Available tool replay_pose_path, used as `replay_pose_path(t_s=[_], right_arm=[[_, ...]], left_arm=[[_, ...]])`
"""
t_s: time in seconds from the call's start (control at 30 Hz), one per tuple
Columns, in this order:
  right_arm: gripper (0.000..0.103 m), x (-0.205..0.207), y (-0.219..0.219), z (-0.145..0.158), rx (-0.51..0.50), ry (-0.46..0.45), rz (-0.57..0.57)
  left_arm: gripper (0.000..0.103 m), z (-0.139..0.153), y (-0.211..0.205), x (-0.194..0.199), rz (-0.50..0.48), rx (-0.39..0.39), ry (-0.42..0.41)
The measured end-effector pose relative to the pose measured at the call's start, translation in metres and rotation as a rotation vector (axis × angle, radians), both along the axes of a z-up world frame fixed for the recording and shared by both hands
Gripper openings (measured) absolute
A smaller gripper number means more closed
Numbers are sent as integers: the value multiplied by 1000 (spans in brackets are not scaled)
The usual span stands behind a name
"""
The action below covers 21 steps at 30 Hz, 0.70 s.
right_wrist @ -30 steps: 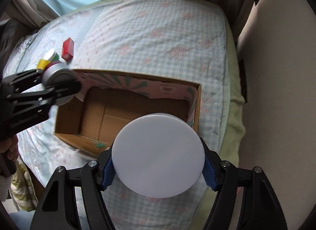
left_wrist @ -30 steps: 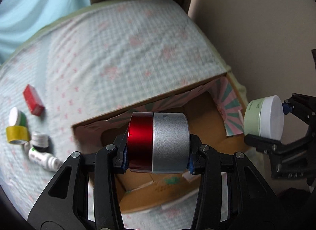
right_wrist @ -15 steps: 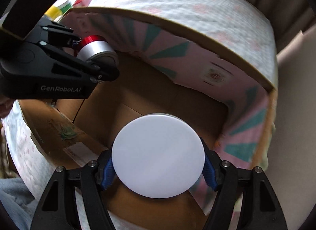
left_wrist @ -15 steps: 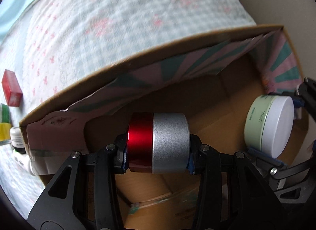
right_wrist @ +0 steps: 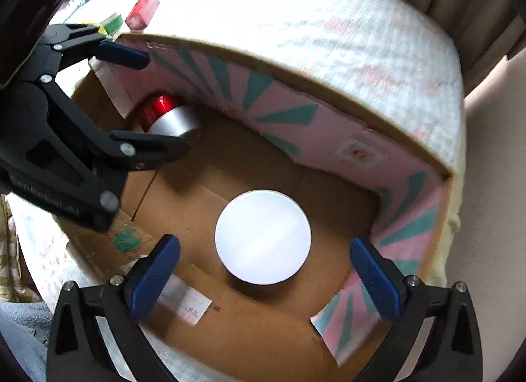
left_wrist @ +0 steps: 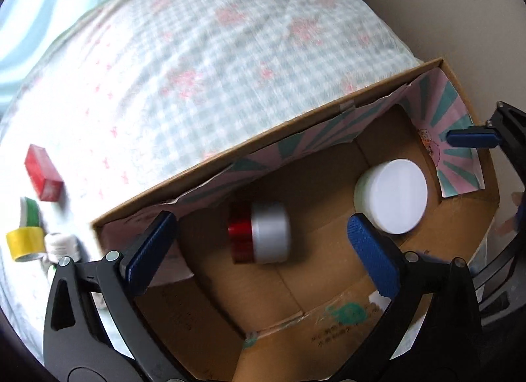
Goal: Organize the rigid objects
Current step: 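Carry both held objects into the cardboard box and open both tools, then withdraw both tools from the box toward the remaining objects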
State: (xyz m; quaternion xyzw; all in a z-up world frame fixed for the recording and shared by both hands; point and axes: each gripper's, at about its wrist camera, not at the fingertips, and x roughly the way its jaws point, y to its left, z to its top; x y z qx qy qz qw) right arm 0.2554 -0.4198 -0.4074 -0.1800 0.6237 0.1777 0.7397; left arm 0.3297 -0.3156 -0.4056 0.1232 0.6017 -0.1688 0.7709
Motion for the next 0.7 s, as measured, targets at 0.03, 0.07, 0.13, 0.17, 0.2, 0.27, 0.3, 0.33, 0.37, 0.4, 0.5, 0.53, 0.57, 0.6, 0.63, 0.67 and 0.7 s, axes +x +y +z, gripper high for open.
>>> replay_pose_path(t_s=[0.03, 0.07, 0.13, 0.17, 0.2, 0.27, 0.3, 0.33, 0.37, 0.4, 0.5, 0.53, 0.57, 0.6, 0.63, 0.67, 0.7], right_arm=[[103, -1, -3, 0, -5, 8, -23], [103, -1, -6, 1, -5, 13, -46], [103, -2, -11, 3, -1, 12, -83], [103, 3, -16, 7, -5, 13, -98], [103, 4, -18, 9, -15, 13, -113], [103, 3, -19, 14, -28, 8, -126], [103, 4, -19, 19, -30, -1, -130], [103, 4, -19, 24, -31, -13, -133], [103, -1, -19, 28, -33, -21, -132], [103, -3, -14, 36, -40, -32, -129], [103, -12, -10, 55, -47, -60, -127], [103, -14, -9, 61, -39, -67, -128], [103, -17, -5, 69, -36, -75, -131], [103, -22, -2, 78, -38, -86, -135], [103, -24, 0, 85, -41, -96, -136], [103, -25, 2, 92, -45, -105, -135], [103, -27, 4, 98, -55, -114, -134]], left_arm=[[103, 2, 4, 0, 5, -4, 2], [103, 3, 6, -2, 12, -10, 4], [103, 8, 10, -1, 23, -14, 8], [103, 10, 12, -1, 28, -19, 9], [103, 12, 11, 0, 32, -23, 8], [103, 18, 15, 0, 38, -25, 1], [103, 26, 17, -2, 40, -27, -2], [103, 32, 19, -5, 43, -32, -6], [103, 36, 19, -6, 45, -35, -12], [103, 41, 21, -8, 46, -37, -19], [103, 59, 23, -14, 44, -39, -49], [103, 65, 24, -16, 41, -39, -60], [103, 72, 25, -18, 38, -40, -70], [103, 80, 26, -21, 35, -40, -83], [103, 86, 27, -24, 34, -39, -93], [103, 94, 29, -27, 34, -40, -105], [103, 101, 31, -30, 35, -42, -114]])
